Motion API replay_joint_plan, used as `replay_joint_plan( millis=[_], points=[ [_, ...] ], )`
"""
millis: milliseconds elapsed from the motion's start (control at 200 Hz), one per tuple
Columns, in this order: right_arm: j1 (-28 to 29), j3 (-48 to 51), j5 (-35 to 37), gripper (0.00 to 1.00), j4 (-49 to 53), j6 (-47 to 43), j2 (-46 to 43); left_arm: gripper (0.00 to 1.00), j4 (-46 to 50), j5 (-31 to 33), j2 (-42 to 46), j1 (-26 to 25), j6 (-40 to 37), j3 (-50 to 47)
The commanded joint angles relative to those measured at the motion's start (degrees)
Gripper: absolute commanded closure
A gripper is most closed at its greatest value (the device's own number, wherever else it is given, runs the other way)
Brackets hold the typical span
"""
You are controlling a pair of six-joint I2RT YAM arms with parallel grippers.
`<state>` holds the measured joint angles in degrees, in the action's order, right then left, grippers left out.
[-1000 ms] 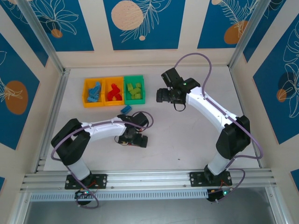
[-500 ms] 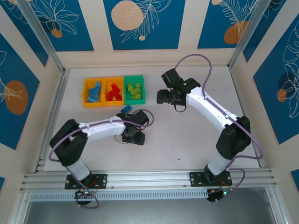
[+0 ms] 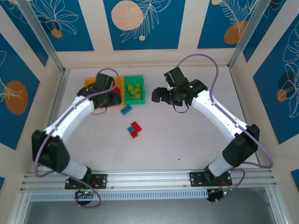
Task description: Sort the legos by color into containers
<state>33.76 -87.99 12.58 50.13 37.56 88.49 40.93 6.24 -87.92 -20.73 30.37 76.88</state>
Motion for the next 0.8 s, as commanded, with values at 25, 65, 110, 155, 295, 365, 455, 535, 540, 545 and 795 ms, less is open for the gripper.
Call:
replay_joint_plan(
  millis=[25,65,110,155,295,365,455,535,540,545,795],
  points=[
    [0.43,0.35,-1.33,0.13,-0.48,1.39,0.7,0.51,-4.3,2.16,-12.92,4.19,-4.44,10.47],
    [0.52,0.47,-1.11,0.13,-0.31,1.37,0.73,0.51,-3.8,0.89,-17.17,5.34,-4.49,14.67],
    [0.65,0.75,-0.75,0.13,-0.17,1.45,0.64,0.5,-3.39,0.01,-21.24,6.19,-4.75,18.96],
    [0.78,0.96,-0.55,0.13,0.11,1.46,0.5,0.48,-3.05,0.27,-24.48,6.49,-5.45,22.75],
    [1.13,1.95,-1.76,0.13,0.13,1.4,0.45,0.27,-1.38,2.41,-30.16,6.84,-7.43,30.58],
    [1.61,2.53,-2.2,0.13,-0.12,0.97,0.63,0.19,-0.76,2.46,-30.17,7.0,-7.52,31.75],
    [2.51,3.2,-2.21,0.13,-0.47,0.35,1.19,0.14,-1.0,2.22,-27.65,7.0,-7.6,30.64],
    [3.28,2.96,-2.64,0.13,-0.52,0.79,2.18,0.14,-1.03,1.24,-24.09,7.02,-7.59,28.56],
    [3.31,2.94,-2.69,0.13,-0.54,0.82,2.24,0.14,-1.03,1.1,-23.72,7.02,-7.6,28.36],
    [3.41,2.92,-2.71,0.13,-0.59,0.88,2.36,0.14,-1.07,0.99,-23.4,7.02,-7.56,28.16],
    [7.07,-0.21,-4.62,0.13,-3.59,4.35,8.18,0.21,-6.89,-13.3,-1.82,5.09,-17.22,8.93]
  ],
)
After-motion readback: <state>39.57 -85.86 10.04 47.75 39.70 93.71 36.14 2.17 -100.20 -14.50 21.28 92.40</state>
